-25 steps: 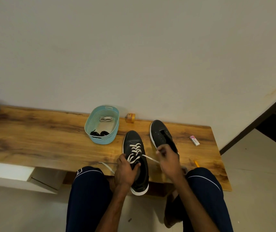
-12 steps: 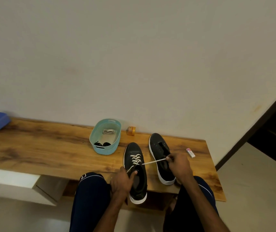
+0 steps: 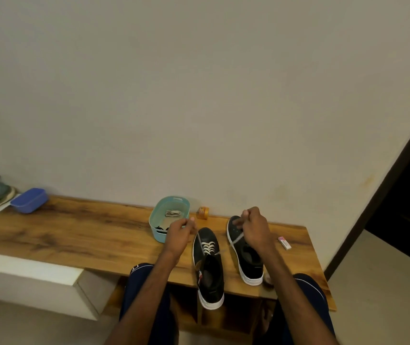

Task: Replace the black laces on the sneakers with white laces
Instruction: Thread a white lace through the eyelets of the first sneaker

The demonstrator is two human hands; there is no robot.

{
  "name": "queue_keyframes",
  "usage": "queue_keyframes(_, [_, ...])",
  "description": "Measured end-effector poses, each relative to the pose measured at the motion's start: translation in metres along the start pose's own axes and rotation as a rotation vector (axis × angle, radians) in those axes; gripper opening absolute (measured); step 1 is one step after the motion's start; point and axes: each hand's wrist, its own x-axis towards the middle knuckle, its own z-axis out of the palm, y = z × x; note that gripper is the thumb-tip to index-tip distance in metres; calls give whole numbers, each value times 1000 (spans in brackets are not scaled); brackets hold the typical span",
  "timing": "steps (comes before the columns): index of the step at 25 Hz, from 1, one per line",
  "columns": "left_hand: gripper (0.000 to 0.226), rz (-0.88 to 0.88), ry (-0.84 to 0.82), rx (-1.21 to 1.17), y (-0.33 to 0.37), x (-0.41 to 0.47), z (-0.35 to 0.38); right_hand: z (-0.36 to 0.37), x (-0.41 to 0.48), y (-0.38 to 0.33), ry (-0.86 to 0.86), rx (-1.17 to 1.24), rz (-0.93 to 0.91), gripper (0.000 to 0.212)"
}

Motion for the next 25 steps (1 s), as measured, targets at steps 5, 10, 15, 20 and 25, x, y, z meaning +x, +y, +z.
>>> queue_keyframes(5, [20,70,-99,-101,28,-1,2,2,0,-48,4,203,-159,22])
queue_keyframes(10, [21,209,-61,-18,34,-3,-3,14,5,-60,-11,231,-196,13])
queue_keyframes(15, [39,165,33,-110,38,-1,-4,24,8,-55,4,232,-184,13])
queue_keyframes(20, [11,107,107,-244,30,4,2,29,10,-53,9,272,-162,9])
queue_keyframes(25, [11,170,71,-118,34,8,13,44,7,-47,49,301,-133,7])
